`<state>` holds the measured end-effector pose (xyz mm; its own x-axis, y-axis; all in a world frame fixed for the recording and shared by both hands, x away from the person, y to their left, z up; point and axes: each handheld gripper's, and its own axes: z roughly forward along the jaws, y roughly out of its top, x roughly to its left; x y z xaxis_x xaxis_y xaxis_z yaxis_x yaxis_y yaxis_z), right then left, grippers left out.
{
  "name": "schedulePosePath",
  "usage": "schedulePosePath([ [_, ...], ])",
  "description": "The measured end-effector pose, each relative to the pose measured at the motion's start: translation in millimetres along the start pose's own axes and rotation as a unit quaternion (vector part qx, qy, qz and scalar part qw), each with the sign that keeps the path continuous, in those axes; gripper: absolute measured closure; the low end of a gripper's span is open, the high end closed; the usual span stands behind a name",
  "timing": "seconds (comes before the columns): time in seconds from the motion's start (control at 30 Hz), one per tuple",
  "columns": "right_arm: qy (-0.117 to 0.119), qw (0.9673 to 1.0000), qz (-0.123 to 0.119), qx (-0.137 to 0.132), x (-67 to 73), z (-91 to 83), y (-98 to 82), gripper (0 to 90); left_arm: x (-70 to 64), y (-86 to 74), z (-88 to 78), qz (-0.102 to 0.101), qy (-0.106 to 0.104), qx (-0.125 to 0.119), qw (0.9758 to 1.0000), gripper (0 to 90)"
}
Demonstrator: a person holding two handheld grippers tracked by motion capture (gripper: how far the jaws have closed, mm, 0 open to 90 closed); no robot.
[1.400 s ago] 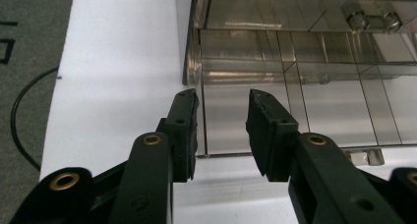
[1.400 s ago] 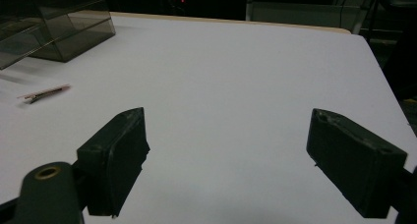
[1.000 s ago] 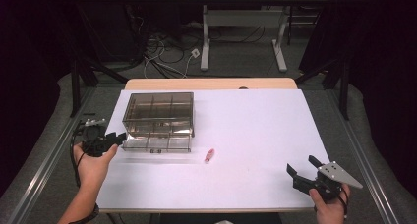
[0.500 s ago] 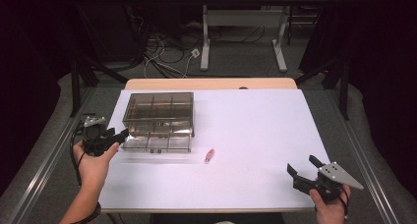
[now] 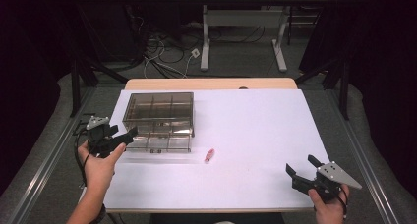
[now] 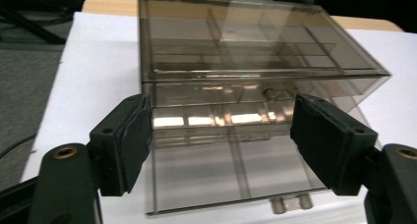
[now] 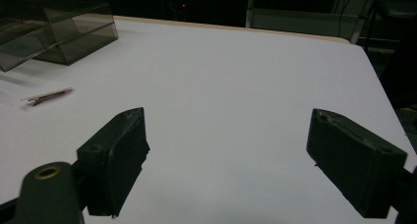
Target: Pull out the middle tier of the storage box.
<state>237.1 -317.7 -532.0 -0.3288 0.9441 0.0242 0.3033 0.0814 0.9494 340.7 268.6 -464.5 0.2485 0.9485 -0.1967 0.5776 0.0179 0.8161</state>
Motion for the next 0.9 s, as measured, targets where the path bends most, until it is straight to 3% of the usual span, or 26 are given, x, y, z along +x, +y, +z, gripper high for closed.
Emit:
schedulePosePath([
  [0.27, 0.001, 1.0000, 0.001, -0.003, 0.5, 1.0, 0.4, 14.9, -14.3, -0.5, -0.6, 0.012, -0.026, -0.006, 0.9996, 15.9],
  [0.47, 0.003, 1.0000, 0.001, 0.000, 1.1, 1.5, 0.8, 14.9, -23.0, -1.7, 0.4, 0.020, -0.033, -0.006, 0.9992, 14.5],
  [0.9, 0.007, 1.0000, -0.002, 0.002, 2.4, 3.5, 2.0, 14.9, -41.1, -3.4, 4.1, 0.009, -0.064, -0.011, 0.9979, 3.5],
])
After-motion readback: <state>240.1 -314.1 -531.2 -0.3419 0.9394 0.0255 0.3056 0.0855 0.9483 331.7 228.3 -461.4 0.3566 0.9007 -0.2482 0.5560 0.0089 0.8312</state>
